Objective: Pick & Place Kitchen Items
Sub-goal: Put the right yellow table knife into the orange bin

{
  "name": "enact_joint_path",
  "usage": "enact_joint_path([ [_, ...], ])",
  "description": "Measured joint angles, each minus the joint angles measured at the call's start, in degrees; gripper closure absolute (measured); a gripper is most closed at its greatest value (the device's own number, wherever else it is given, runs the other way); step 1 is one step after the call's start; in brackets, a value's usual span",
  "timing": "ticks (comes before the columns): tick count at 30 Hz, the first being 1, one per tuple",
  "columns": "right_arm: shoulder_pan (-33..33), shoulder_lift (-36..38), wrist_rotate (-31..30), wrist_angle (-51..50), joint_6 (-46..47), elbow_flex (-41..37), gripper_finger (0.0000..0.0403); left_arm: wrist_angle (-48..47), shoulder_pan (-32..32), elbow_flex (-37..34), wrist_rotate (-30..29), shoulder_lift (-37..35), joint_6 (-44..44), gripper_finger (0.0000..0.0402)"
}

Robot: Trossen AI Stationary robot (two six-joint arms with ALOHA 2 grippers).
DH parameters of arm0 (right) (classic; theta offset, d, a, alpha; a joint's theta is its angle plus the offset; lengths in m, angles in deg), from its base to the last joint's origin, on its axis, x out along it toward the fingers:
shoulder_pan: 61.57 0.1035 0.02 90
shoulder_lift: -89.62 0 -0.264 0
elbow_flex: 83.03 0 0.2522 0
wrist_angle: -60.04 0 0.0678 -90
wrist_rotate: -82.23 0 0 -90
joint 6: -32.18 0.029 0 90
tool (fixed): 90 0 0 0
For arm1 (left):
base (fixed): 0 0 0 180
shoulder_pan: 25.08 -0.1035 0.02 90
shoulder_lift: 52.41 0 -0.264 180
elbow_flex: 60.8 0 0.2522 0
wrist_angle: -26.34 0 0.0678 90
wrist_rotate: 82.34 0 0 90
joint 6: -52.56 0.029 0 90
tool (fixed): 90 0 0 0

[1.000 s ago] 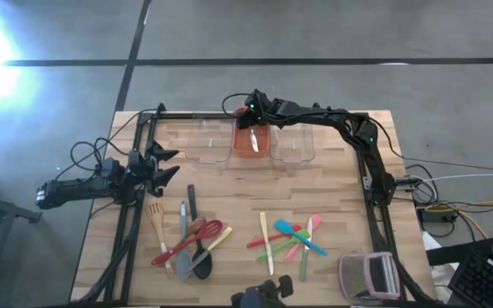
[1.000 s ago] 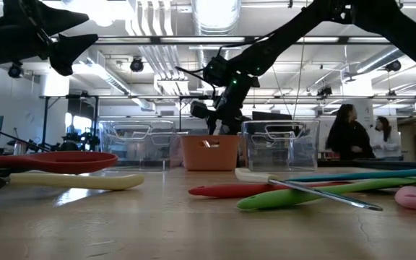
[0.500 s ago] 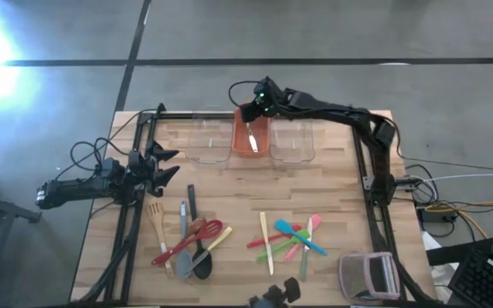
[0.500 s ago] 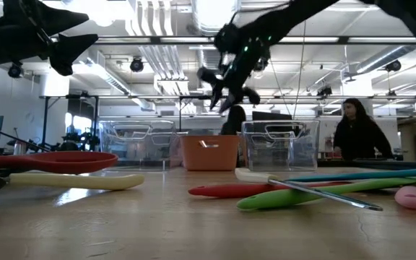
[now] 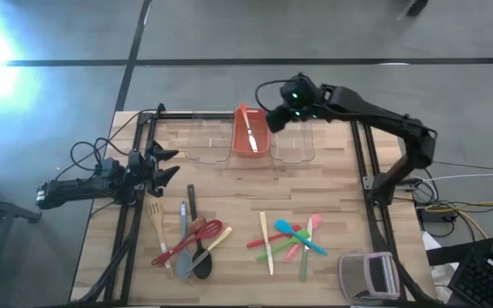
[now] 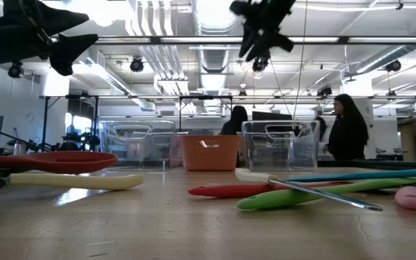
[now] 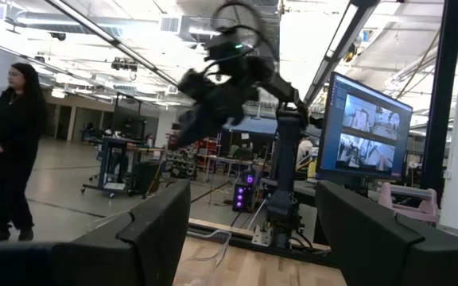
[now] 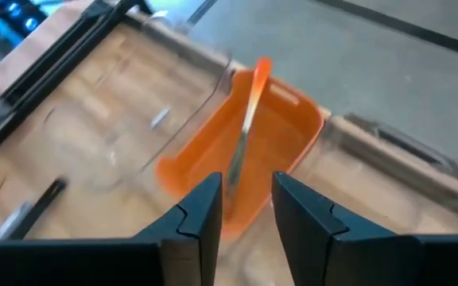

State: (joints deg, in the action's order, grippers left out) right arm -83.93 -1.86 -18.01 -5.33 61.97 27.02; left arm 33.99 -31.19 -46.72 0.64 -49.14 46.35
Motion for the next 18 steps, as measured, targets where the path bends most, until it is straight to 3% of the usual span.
enact_joint_path([
  [8, 11.5, 5.5, 0.0, -8.9, 3.5, 0.0, 0.0313, 0.0, 0.0, 0.0, -0.1, 0.0, 0.0, 0.0128],
  [18, 27.1, 6.3, -0.1, -10.0, 12.5, 0.0, 0.0313, 0.0, 0.0, 0.0, -0.1, 0.0, 0.0, 0.0128],
])
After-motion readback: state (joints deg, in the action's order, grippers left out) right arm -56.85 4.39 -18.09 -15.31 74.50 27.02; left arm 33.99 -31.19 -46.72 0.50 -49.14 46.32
